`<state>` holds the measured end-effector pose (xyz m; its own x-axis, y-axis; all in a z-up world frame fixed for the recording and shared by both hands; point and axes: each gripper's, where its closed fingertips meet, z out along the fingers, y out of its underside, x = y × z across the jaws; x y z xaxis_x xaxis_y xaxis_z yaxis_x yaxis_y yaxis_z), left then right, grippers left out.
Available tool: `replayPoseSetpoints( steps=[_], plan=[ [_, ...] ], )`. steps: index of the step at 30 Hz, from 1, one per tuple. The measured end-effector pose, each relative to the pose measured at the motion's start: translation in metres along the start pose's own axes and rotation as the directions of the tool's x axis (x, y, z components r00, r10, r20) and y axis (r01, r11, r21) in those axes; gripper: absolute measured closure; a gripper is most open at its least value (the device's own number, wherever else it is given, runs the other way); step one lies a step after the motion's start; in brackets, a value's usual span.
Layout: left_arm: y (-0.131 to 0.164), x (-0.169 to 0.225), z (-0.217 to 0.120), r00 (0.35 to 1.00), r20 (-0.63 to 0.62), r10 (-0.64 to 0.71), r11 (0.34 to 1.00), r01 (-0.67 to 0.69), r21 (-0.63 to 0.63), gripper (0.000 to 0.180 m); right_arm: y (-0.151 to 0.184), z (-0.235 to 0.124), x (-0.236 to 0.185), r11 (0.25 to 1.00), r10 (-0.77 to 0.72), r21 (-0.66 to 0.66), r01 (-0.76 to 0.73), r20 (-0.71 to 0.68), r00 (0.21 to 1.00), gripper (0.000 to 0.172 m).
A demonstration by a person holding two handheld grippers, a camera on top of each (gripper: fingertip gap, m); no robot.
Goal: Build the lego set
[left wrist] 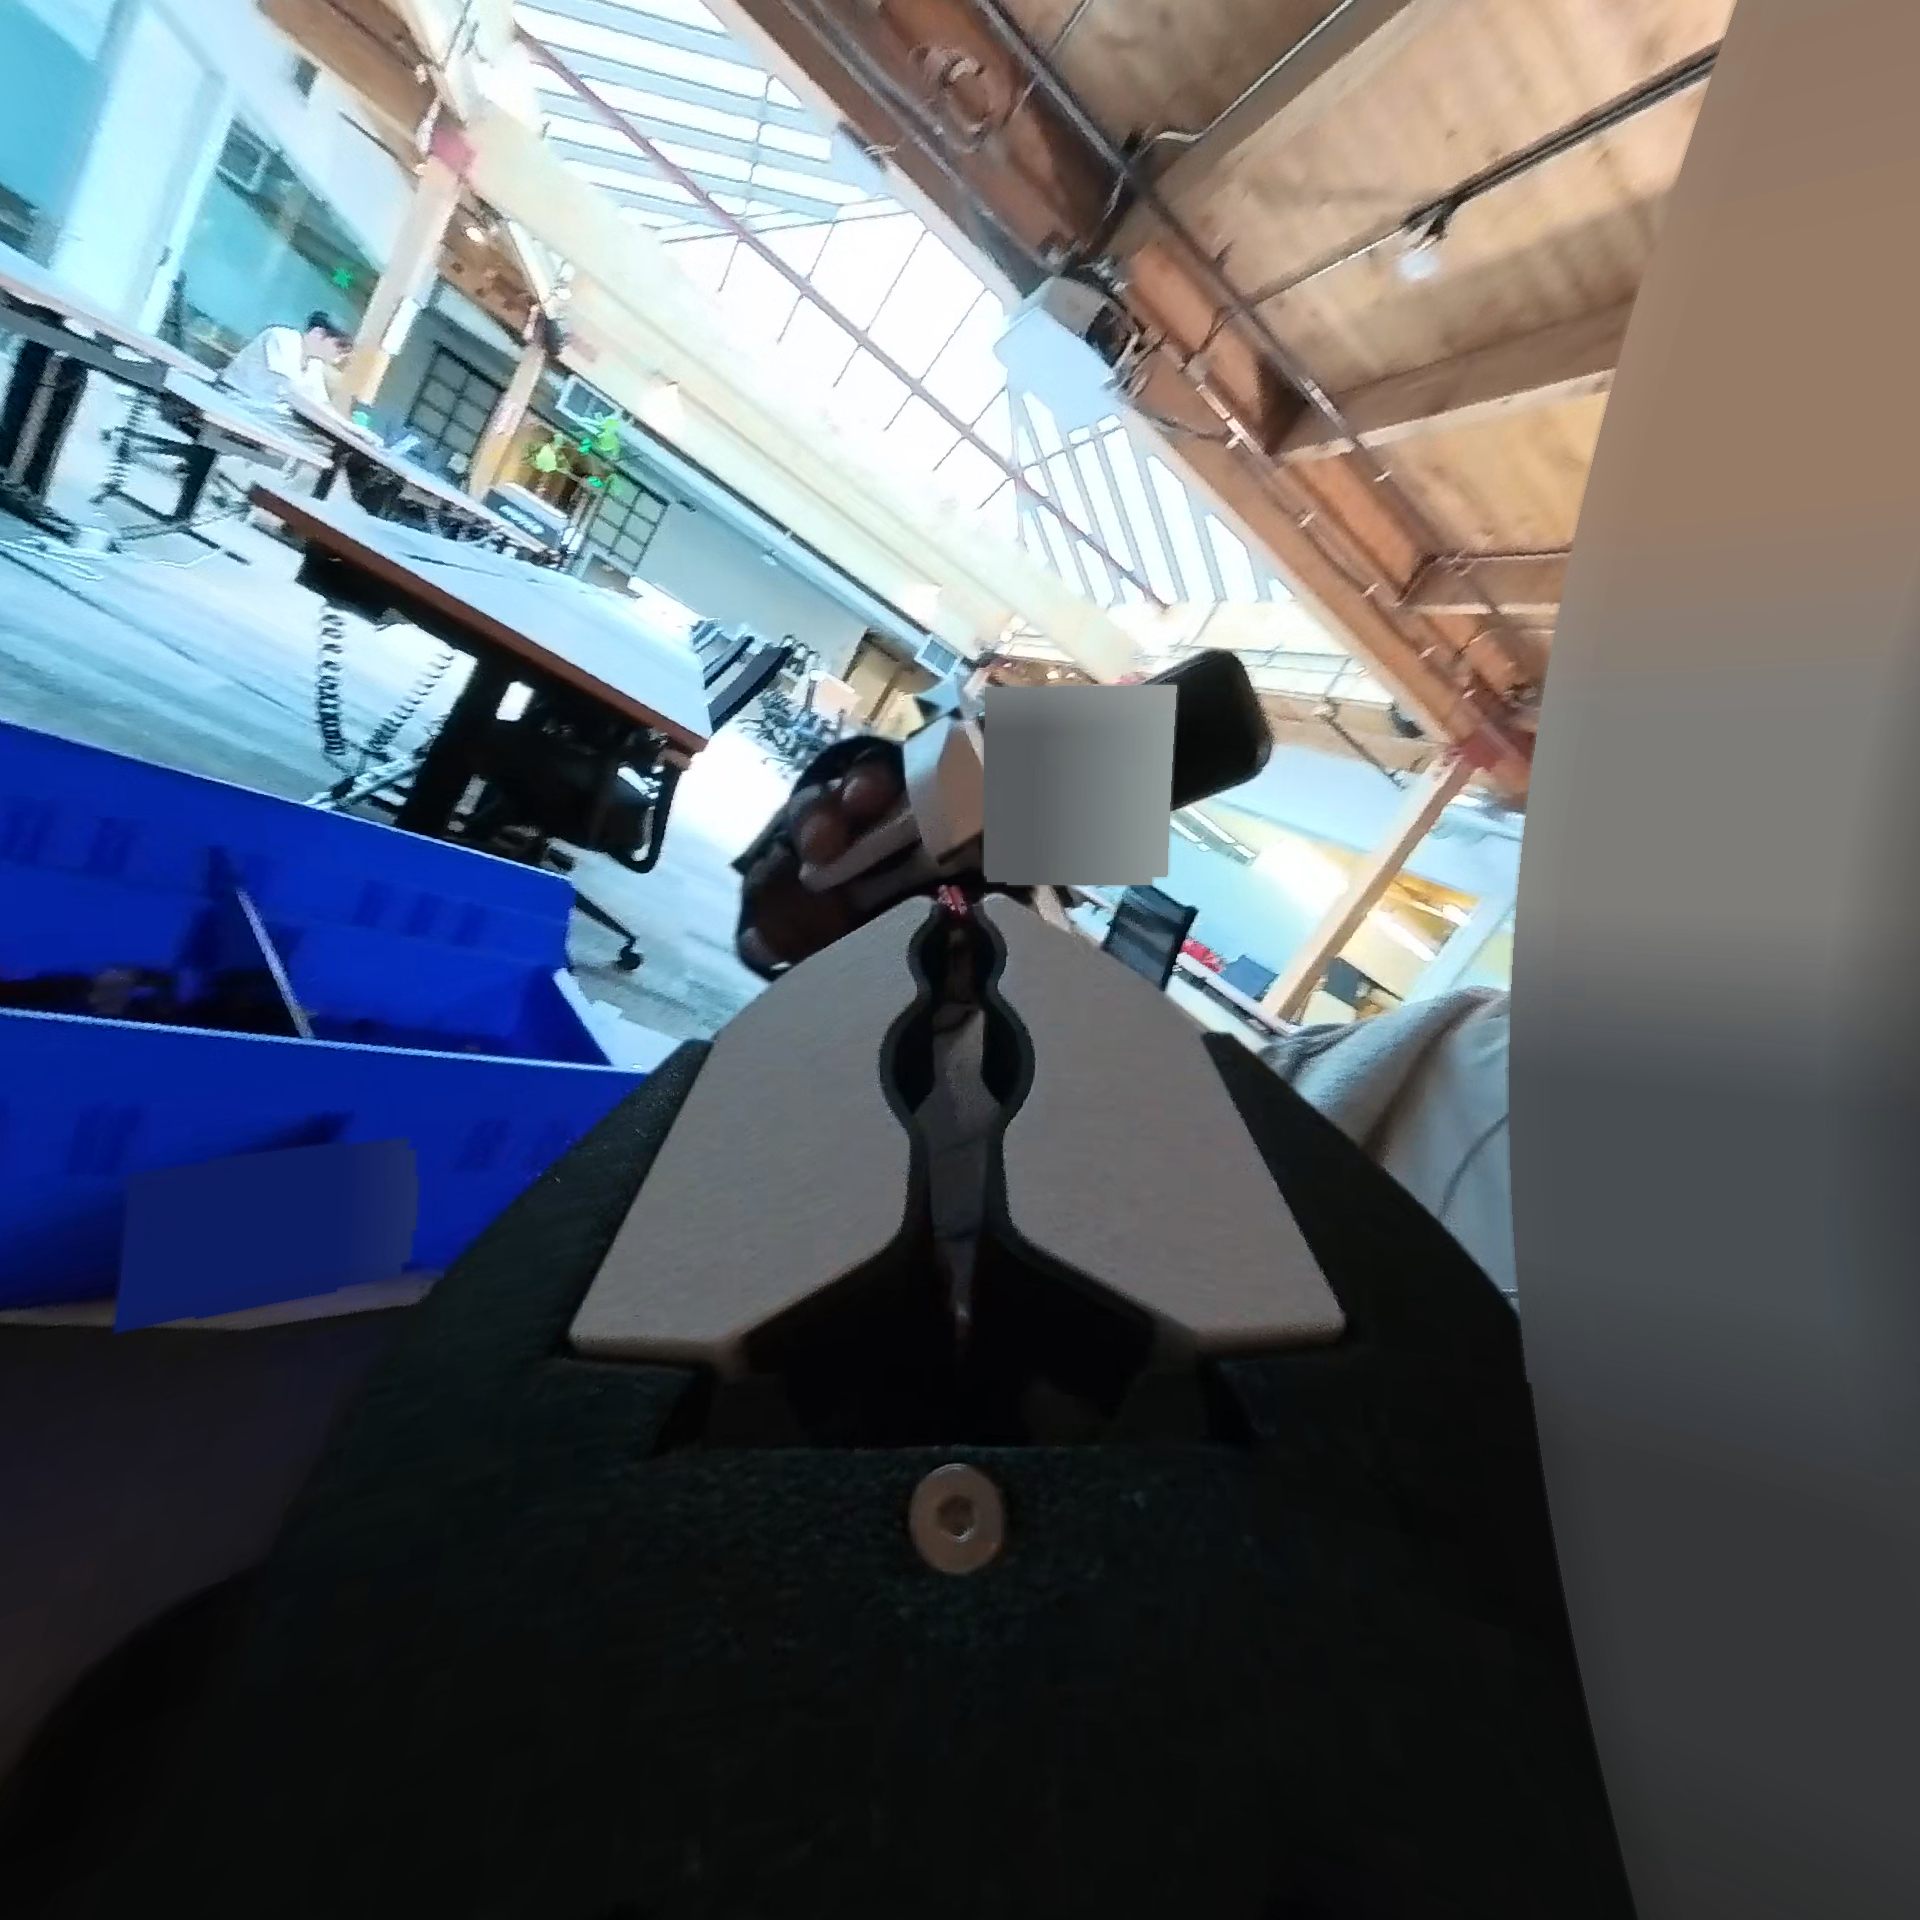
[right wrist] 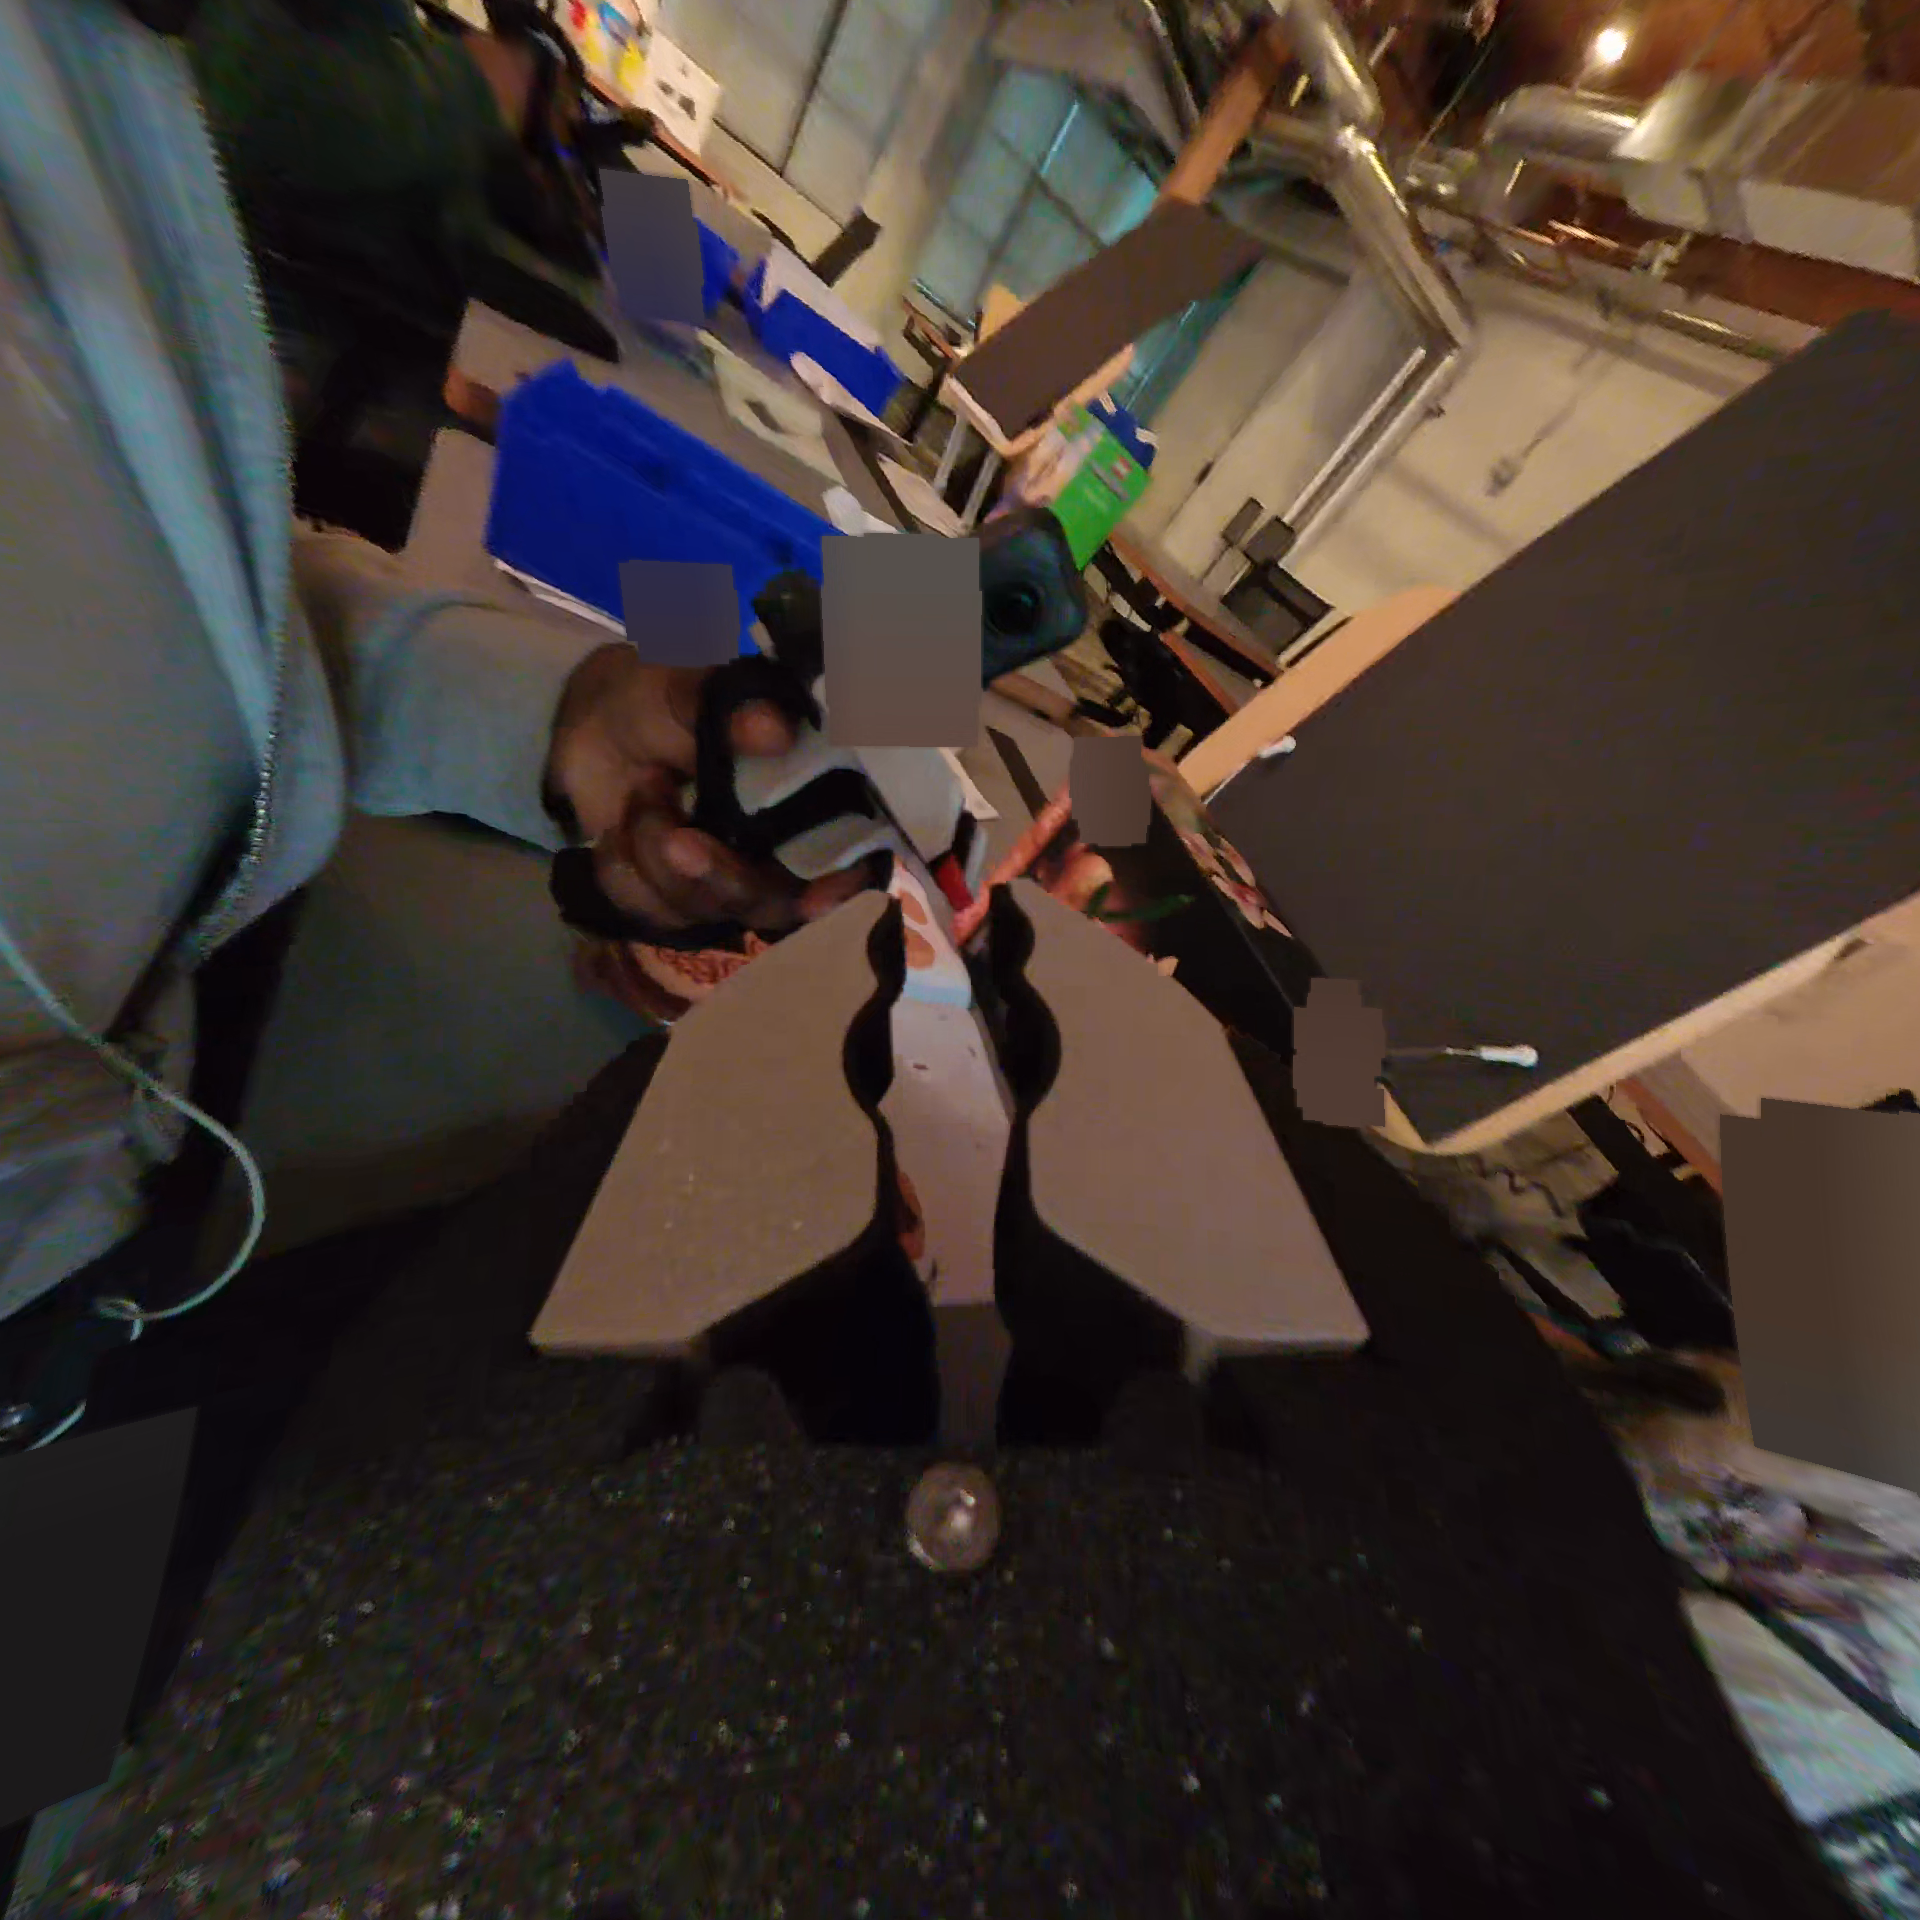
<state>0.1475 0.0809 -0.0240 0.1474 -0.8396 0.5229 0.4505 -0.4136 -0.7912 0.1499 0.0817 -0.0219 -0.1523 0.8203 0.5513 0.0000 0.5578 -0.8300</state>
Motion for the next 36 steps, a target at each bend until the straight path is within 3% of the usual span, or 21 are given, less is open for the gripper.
replayPoseSetpoints(
  steps=[7, 19, 36],
  plan=[
    [-0.001, 0.016, -0.005, 0.998, -0.062, -0.008, 1.0, 0.008, 0.007, 0.178, -0.008, 0.013, -0.004, 0.999, -0.023, 0.028, 0.022, 0.042, 0.999, 0.17],
    [-0.007, 0.027, -0.019, 0.996, -0.094, 0.001, 1.0, 0.001, 0.022, 0.178, -0.022, 0.02, -0.008, 0.997, -0.019, 0.07, 0.014, 0.076, 0.997, 0.163],
    [-0.005, 0.036, -0.035, 0.994, -0.112, 0.009, 0.999, -0.006, 0.032, 0.178, -0.03, 0.033, -0.019, 0.996, -0.043, 0.08, 0.032, 0.142, 0.989, 0.168]
  ],
)
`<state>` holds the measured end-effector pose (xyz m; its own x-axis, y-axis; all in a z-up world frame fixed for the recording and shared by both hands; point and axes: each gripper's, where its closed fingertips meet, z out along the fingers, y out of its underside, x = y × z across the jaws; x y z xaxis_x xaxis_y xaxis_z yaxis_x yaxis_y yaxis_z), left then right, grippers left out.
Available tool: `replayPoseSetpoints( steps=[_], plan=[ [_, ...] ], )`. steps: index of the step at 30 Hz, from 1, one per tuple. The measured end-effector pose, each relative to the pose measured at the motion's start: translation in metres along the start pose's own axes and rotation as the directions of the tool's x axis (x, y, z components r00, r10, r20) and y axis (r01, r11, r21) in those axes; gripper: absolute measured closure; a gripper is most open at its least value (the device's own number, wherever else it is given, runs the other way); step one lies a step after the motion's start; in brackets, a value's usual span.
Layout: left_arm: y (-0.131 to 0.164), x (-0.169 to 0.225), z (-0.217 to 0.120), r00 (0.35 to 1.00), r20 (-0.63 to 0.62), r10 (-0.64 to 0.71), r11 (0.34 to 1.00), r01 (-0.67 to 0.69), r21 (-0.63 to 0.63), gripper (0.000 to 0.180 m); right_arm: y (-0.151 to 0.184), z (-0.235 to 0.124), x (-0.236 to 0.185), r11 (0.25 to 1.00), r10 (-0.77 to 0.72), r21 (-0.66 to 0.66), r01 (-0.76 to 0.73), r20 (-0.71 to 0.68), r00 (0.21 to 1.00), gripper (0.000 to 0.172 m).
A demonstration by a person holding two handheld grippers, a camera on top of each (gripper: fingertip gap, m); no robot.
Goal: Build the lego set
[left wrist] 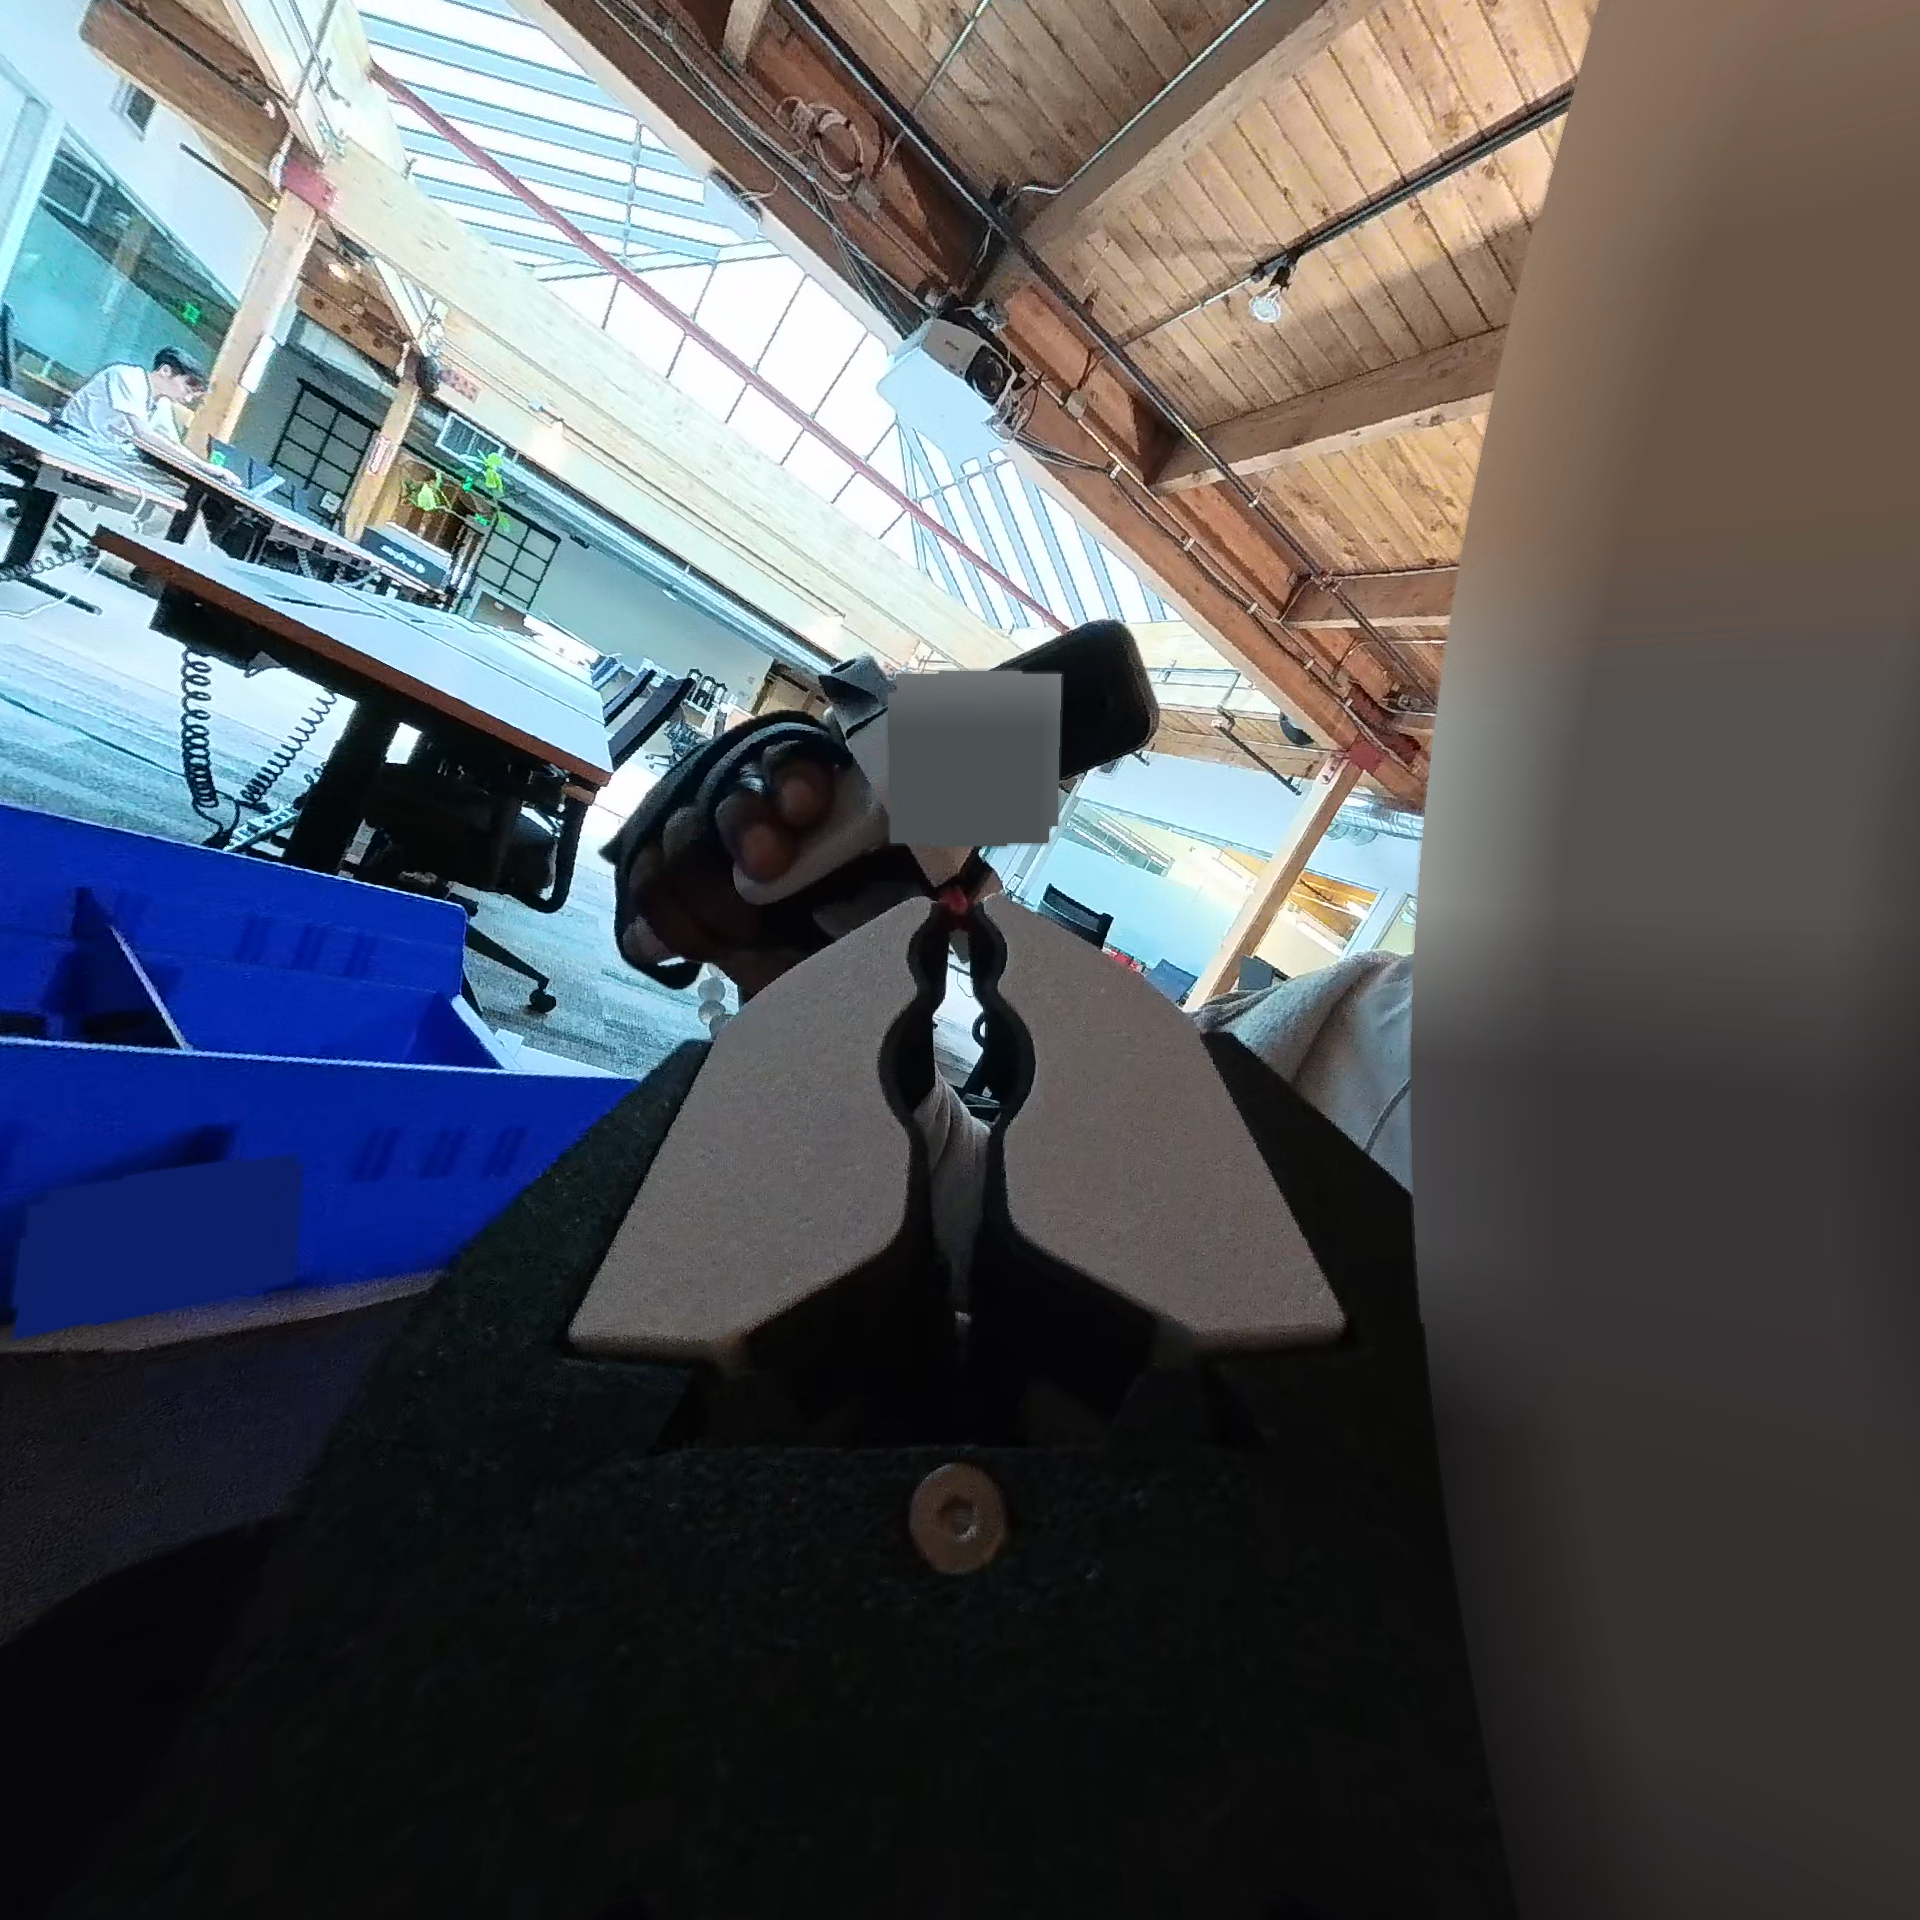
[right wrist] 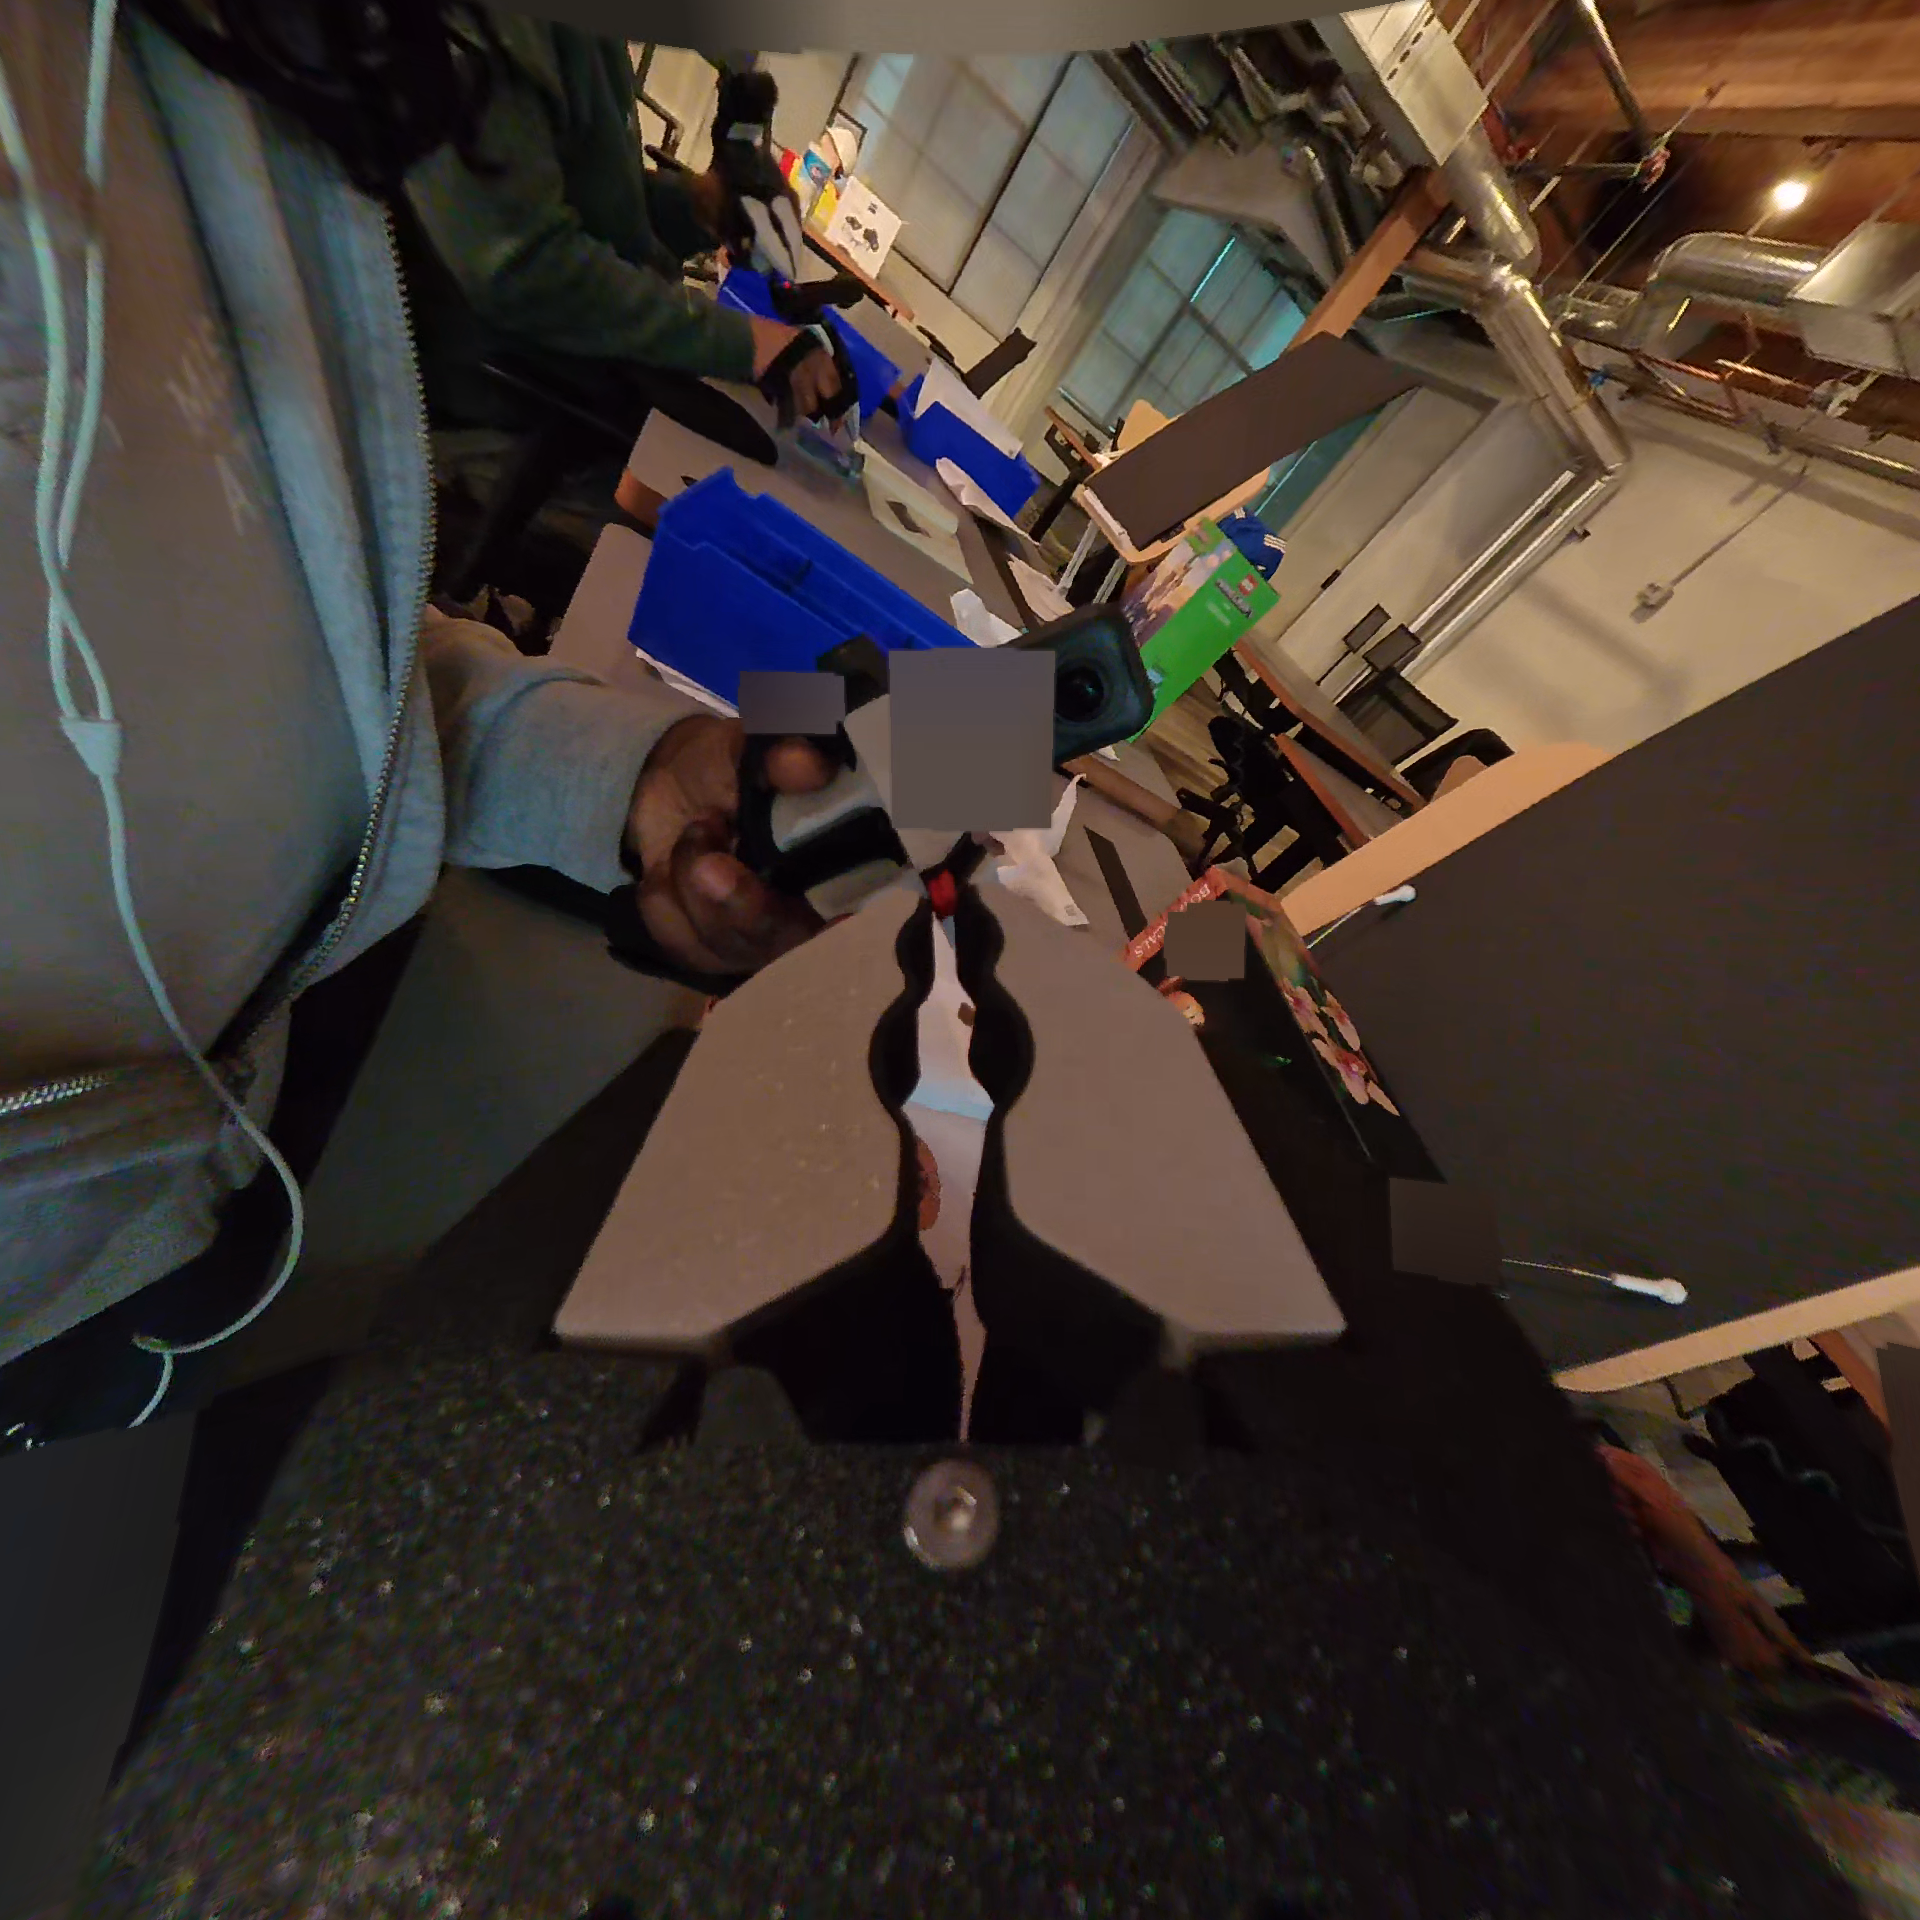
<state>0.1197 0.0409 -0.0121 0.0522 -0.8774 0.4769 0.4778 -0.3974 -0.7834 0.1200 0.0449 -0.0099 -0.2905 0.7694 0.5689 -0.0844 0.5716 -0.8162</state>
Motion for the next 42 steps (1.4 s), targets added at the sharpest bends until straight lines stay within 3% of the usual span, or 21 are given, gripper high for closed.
replayPoseSetpoints(
  steps=[2, 5, 7, 9, 11, 13, 15, 20, 27, 32, 42],
  plan=[
    [0.001, 0.0, -0.004, 1.0, 0.008, 0.005, 1.0, -0.005, -0.005, 0.176, 0.0, 0.003, -0.003, 1.0, 0.011, -0.011, -0.011, 0.021, 1.0, 0.169],
    [0.002, -0.004, -0.018, 0.995, 0.078, 0.063, 0.996, -0.057, -0.074, 0.142, 0.008, 0.009, -0.004, 0.997, 0.037, -0.075, -0.035, 0.029, 0.999, 0.169],
    [0.008, -0.012, -0.039, 0.959, 0.219, 0.178, 0.976, -0.145, -0.16, 0.127, 0.02, 0.015, -0.005, 0.987, 0.067, -0.146, -0.062, 0.033, 0.997, 0.169],
    [0.017, -0.02, -0.076, 0.841, 0.41, 0.353, 0.925, -0.246, -0.291, 0.123, 0.032, 0.025, -0.01, 0.969, 0.13, -0.217, -0.115, 0.055, 0.99, 0.17],
    [0.023, -0.03, -0.127, 0.636, 0.574, 0.515, 0.848, -0.279, -0.452, 0.123, 0.049, 0.038, -0.018, 0.931, 0.214, -0.317, -0.179, 0.079, 0.974, 0.169],
    [0.033, -0.032, -0.174, 0.47, 0.649, 0.598, 0.793, -0.231, -0.563, 0.13, 0.066, 0.054, -0.028, 0.881, 0.302, -0.413, -0.23, 0.116, 0.946, 0.17],
    [0.046, -0.03, -0.202, 0.42, 0.685, 0.596, 0.792, -0.166, -0.588, 0.137, 0.082, 0.07, -0.035, 0.819, 0.375, -0.51, -0.265, 0.126, 0.918, 0.17],
    [0.067, -0.034, -0.222, 0.417, 0.701, 0.578, 0.804, -0.146, -0.576, 0.178, 0.106, 0.117, -0.053, 0.698, 0.476, -0.674, -0.242, 0.184, 0.86, 0.169],
    [0.091, -0.053, -0.229, 0.46, 0.678, 0.574, 0.795, -0.113, -0.596, 0.18, 0.147, 0.152, -0.075, 0.494, 0.535, -0.865, -0.093, 0.218, 0.816, 0.169],
    [0.085, -0.056, -0.231, 0.465, 0.694, 0.549, 0.82, -0.141, -0.554, 0.179, 0.153, 0.166, -0.073, 0.458, 0.533, -0.885, -0.083, 0.198, 0.823, 0.17],
    [0.088, -0.063, -0.237, 0.512, 0.726, 0.46, 0.864, -0.068, -0.499, 0.178, 0.164, 0.172, -0.078, 0.419, 0.547, -0.907, -0.042, 0.215, 0.809, 0.17]
  ],
)
